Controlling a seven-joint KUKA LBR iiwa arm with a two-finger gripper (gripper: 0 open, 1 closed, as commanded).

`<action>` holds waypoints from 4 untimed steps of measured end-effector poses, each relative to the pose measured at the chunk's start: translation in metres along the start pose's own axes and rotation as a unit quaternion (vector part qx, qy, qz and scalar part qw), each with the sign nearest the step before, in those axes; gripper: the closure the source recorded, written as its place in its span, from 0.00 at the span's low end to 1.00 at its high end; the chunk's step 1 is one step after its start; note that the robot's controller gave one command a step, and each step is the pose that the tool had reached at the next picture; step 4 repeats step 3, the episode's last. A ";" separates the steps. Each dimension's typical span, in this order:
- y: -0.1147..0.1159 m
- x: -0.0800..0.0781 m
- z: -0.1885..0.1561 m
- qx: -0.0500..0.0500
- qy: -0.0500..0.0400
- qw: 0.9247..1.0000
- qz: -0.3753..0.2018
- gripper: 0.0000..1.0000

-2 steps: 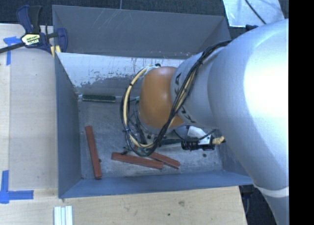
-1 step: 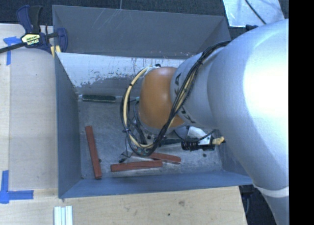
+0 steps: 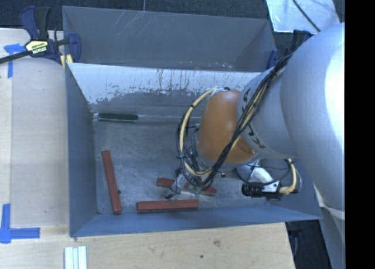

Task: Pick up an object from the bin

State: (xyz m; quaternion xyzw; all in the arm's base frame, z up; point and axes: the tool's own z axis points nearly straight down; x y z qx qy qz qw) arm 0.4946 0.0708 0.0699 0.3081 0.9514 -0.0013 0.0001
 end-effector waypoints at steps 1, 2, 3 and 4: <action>0.002 0.001 -0.001 -0.002 -0.001 1.000 0.000 1.00; -0.028 -0.011 -0.001 -0.002 0.000 0.998 -0.055 1.00; -0.010 -0.013 -0.166 -0.005 -0.004 0.999 -0.050 1.00; -0.010 -0.013 -0.166 -0.005 -0.004 0.999 -0.050 1.00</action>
Offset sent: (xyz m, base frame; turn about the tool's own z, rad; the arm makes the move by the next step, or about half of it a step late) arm 0.0000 0.0000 0.0000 0.0000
